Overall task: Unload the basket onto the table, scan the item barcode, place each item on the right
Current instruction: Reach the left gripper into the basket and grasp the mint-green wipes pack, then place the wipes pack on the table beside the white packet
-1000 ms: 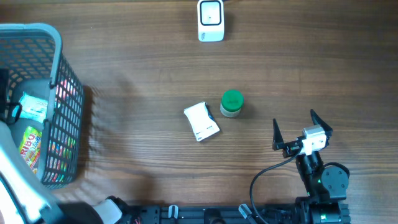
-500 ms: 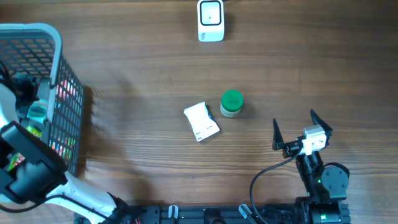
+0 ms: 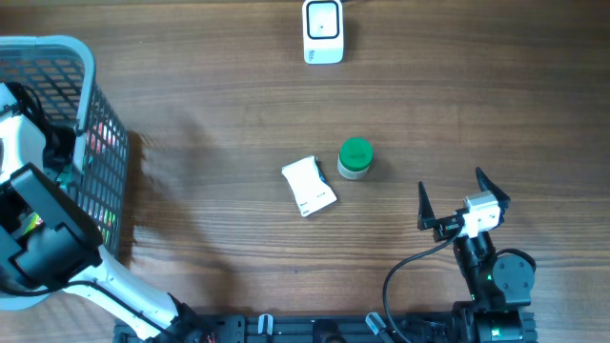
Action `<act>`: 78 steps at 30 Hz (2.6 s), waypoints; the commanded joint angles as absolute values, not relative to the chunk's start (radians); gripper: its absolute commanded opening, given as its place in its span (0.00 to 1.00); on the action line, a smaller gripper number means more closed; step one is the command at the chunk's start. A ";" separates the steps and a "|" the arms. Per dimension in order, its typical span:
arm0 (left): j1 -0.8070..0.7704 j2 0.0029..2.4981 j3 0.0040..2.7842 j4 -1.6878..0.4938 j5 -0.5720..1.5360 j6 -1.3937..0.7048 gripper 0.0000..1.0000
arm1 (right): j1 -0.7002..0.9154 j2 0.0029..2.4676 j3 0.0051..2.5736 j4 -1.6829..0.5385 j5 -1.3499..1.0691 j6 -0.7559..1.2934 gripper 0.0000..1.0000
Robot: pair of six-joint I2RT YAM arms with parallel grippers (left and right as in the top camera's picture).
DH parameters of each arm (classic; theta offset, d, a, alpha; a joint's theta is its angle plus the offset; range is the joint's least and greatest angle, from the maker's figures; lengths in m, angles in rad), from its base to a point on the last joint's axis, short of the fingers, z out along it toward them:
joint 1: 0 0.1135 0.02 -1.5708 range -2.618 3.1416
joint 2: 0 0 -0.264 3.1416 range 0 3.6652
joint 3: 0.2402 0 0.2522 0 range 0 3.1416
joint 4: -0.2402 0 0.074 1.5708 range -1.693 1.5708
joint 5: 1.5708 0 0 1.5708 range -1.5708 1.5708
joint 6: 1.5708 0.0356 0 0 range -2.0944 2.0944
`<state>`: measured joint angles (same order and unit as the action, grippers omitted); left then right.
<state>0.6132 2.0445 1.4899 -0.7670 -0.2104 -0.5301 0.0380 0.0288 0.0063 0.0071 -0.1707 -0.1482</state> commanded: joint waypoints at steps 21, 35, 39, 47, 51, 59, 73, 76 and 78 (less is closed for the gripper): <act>0.561 1.545 1.705 -1.071 0.339 -0.592 0.33 | 0.042 0.024 0.005 0.010 -0.155 -0.158 1.00; -0.375 1.496 1.551 -1.191 -0.169 -0.830 0.34 | 0.042 0.024 0.005 0.010 -0.155 -0.157 1.00; -0.523 1.539 1.351 -1.151 -0.310 -1.039 0.34 | 0.042 0.024 0.005 0.010 -0.155 -0.158 0.99; -0.598 1.551 0.880 -0.651 -0.199 -1.082 0.34 | 0.042 0.024 0.005 0.010 -0.155 -0.157 1.00; -0.598 1.551 0.865 -0.632 -0.191 -1.081 0.37 | 0.042 0.024 0.005 0.010 -0.155 -0.157 1.00; -0.598 1.540 0.870 -0.632 -0.169 -1.077 0.98 | 0.042 0.024 0.005 0.011 -0.155 -0.157 1.00; -0.419 1.262 1.370 -0.947 -0.316 -0.767 1.00 | 0.042 0.024 0.005 0.010 -0.155 -0.157 1.00; -0.241 1.221 1.508 -1.053 -0.316 -0.736 1.00 | 0.042 0.024 0.005 0.010 -0.155 -0.157 1.00; -0.103 1.198 1.570 -1.084 -0.315 -0.736 1.00 | 0.042 0.024 0.005 0.010 -0.155 -0.157 1.00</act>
